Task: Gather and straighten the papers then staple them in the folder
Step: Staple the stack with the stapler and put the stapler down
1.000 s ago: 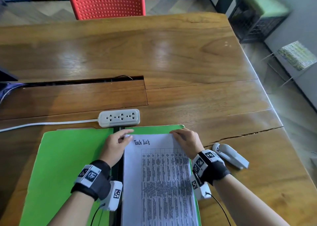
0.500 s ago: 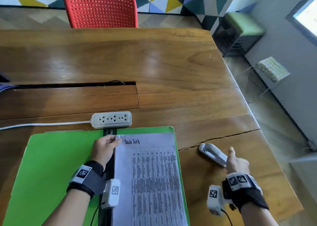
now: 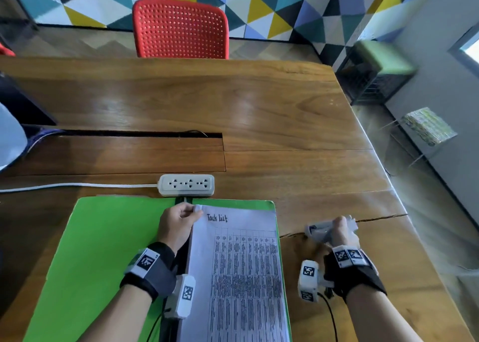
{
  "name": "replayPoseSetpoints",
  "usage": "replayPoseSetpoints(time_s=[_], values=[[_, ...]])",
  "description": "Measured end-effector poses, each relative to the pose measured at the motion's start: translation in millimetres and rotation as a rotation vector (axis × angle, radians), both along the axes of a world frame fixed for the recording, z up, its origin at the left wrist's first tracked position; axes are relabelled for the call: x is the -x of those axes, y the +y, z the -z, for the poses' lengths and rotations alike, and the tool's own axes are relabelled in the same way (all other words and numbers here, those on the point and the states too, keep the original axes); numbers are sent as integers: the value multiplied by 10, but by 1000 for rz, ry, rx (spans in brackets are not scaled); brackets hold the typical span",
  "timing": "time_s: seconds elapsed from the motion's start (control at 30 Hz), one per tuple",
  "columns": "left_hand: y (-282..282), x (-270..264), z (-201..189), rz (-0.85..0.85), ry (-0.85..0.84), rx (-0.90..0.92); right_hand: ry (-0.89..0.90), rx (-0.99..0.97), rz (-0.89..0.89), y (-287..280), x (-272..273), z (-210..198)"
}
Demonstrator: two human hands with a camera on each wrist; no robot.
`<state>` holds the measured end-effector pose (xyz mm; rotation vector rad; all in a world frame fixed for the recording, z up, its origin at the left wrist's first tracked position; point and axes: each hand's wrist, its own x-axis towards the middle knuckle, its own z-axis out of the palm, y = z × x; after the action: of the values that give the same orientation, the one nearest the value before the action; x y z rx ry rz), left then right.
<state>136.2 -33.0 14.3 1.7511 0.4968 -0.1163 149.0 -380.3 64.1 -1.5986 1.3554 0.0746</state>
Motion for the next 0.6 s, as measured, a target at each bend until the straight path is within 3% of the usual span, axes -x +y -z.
replayPoseSetpoints(time_s=[0.07, 0.2, 0.37, 0.47, 0.6], values=[[-32, 28, -48, 3, -41, 1, -139, 0, -40, 153, -97, 41], [-75, 38, -120, 29, -80, 20, -481, -243, -170, 763, -310, -146], [-80, 65, -178, 69, -87, 49, -547, -625, -325, 1389, -470, -226], [-99, 65, -206, 68, -94, 37, -654, -566, -366, 1724, -432, -167], [-124, 30, -221, 60, -75, -40, -735, -410, -603, 2022, -284, -51]])
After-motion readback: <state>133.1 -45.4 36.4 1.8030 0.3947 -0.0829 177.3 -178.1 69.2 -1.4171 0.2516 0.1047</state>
